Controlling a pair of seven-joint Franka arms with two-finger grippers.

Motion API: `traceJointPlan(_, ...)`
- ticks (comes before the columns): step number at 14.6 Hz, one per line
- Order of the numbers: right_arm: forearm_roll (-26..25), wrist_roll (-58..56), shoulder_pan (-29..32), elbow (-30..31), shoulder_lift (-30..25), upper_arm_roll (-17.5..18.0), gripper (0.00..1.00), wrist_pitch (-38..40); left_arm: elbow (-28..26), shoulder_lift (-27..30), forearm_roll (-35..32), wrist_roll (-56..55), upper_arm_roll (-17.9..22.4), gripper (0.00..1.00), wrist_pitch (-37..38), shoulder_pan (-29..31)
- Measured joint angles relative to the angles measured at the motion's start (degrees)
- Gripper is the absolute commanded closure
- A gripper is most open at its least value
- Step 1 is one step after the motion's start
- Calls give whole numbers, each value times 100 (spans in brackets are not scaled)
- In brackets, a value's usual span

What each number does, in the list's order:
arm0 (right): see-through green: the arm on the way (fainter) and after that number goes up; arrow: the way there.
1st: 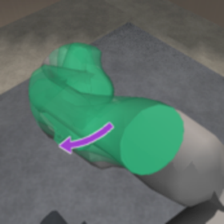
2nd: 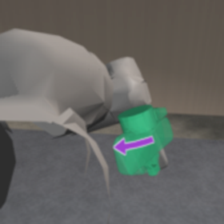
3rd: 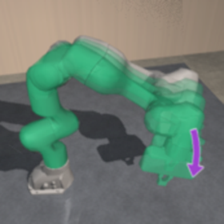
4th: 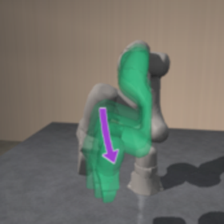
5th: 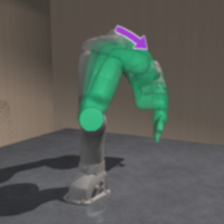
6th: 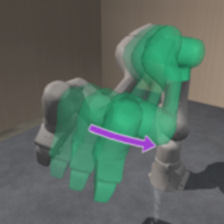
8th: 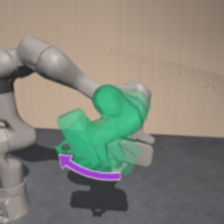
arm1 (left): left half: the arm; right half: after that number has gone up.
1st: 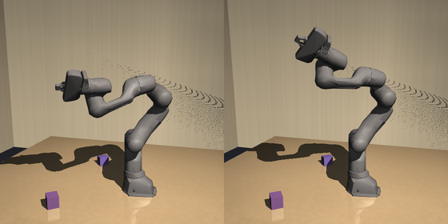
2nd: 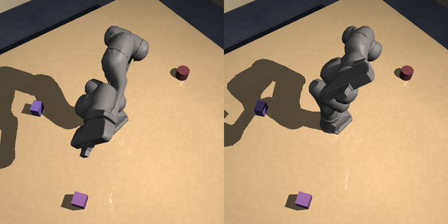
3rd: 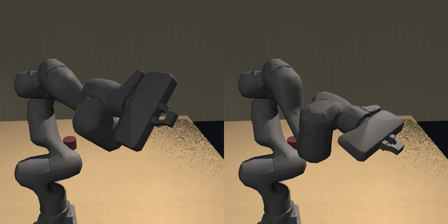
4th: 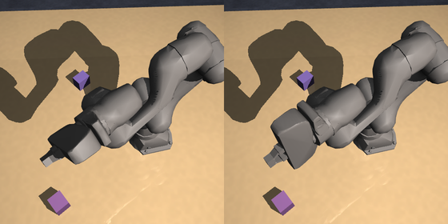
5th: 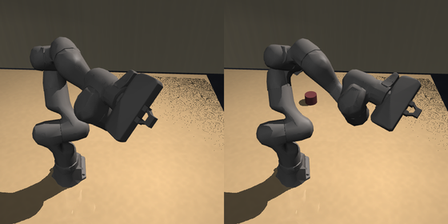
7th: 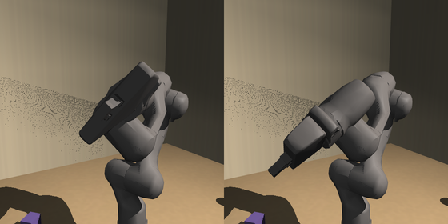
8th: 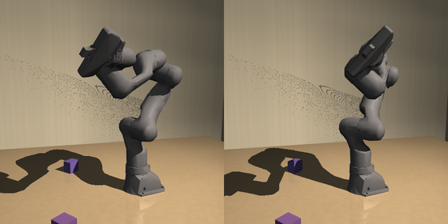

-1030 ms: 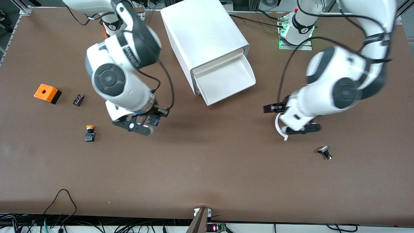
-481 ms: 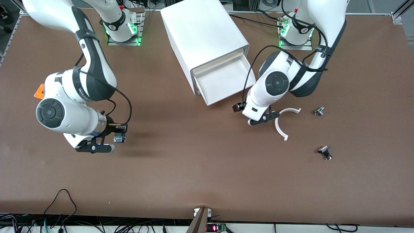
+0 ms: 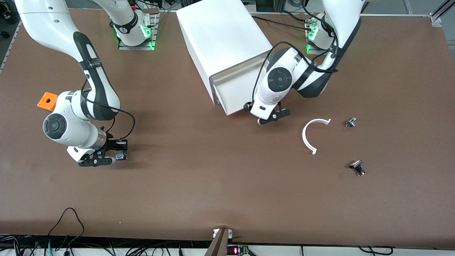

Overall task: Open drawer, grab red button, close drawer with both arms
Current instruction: 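Set the red button on the table while the left gripper shuts the drawer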

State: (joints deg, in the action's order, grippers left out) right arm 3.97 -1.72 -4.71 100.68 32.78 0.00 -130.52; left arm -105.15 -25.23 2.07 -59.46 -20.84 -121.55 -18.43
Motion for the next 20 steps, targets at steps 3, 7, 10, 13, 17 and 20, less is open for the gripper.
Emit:
traceJointPlan(3, 0, -117, 105, 183, 199, -3, 100, -409, -24, 1, 0, -205, -67, 2, 0, -141)
traceJointPlan(7, 0, -202, 216, 229, 427, -3, 82, -668, -49, 4, 0, -653, -98, 2, 0, -457)
traceJointPlan(10, 2, -202, 221, 204, 415, 9, 38, -680, -108, 6, 0, -980, -111, 1, 0, -723)
traceJointPlan(13, 2, -201, 211, 125, 299, 51, 0, -617, -151, 7, 0, -1007, -117, 1, 0, -832)
traceJointPlan(17, 0, -200, 200, -99, -67, 58, 0, -203, -154, 9, 0, -1009, -116, 1, 0, -863)
traceJointPlan(20, -1, -201, 199, -158, -397, 59, 0, 52, -159, 9, 0, -1008, -118, 1, 0, -875)
